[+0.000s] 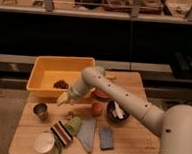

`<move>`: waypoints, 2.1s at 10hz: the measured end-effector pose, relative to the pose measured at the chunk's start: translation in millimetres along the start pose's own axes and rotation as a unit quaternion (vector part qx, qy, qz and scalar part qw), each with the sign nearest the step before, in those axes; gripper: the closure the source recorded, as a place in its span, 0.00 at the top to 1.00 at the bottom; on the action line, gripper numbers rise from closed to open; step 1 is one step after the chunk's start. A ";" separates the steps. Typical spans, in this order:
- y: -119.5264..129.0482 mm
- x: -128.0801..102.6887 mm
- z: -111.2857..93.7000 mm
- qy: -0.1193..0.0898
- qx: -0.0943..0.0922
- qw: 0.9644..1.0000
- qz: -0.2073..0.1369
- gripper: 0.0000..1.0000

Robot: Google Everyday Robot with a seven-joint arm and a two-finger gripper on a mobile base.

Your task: Place fork in tray

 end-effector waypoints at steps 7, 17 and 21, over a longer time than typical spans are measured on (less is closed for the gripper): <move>5.8 -9.0 17.9 0.002 0.002 1.000 0.019 0.58; 39.9 -18.2 1.7 0.000 0.040 0.999 0.018 0.58; 27.1 -18.8 24.1 -0.008 0.029 1.000 0.001 0.58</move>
